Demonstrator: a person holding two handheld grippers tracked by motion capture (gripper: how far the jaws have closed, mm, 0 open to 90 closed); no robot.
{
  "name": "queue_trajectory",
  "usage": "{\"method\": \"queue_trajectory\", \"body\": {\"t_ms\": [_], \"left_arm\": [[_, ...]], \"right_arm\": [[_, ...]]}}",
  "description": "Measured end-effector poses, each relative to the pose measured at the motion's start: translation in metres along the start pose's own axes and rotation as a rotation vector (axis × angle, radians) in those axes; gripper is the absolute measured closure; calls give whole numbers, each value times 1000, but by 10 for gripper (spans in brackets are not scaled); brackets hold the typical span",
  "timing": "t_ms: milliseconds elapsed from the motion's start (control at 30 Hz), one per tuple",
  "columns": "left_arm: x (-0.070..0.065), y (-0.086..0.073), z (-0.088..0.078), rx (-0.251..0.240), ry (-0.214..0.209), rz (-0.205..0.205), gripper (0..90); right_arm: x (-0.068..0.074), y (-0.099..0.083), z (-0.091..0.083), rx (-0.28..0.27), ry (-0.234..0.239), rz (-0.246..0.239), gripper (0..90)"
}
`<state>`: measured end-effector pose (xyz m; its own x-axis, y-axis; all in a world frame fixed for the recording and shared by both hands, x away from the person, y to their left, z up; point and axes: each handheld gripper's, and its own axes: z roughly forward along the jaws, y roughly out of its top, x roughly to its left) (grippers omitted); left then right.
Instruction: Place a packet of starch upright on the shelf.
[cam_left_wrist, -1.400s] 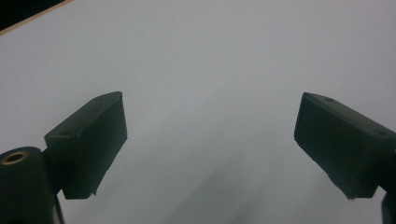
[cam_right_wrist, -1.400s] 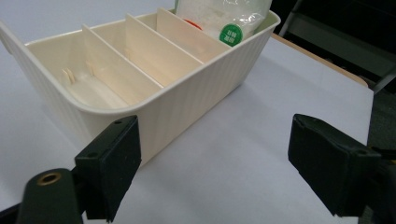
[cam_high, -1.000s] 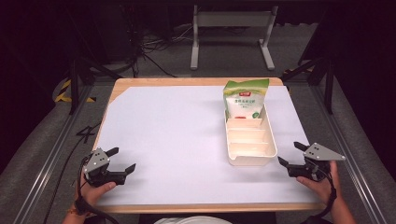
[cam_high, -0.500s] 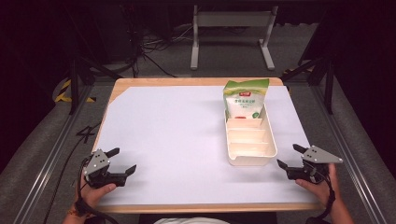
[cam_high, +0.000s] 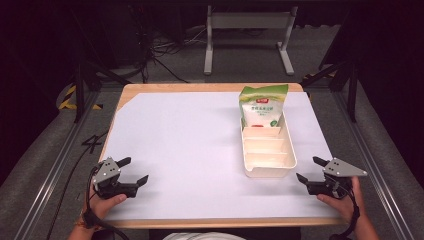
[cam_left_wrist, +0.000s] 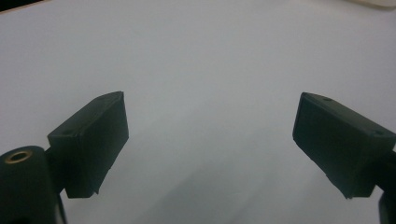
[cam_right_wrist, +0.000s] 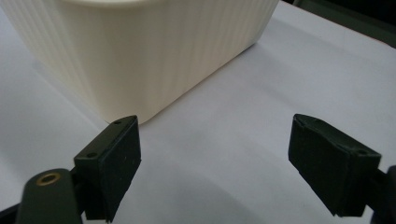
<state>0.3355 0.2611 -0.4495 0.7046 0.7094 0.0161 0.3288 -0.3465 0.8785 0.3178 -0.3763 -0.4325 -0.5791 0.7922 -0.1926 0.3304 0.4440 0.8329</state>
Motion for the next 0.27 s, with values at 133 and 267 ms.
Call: {"method": "queue_trajectory", "body": {"t_ms": [133, 267], "left_arm": [[-1, 1, 2, 7, -12, 8, 114], [-2, 1, 2, 13, -16, 10, 120]], "right_arm": [[-1, -1, 0, 1, -2, 1, 180], [-1, -1, 0, 7, 0, 2, 179]]}}
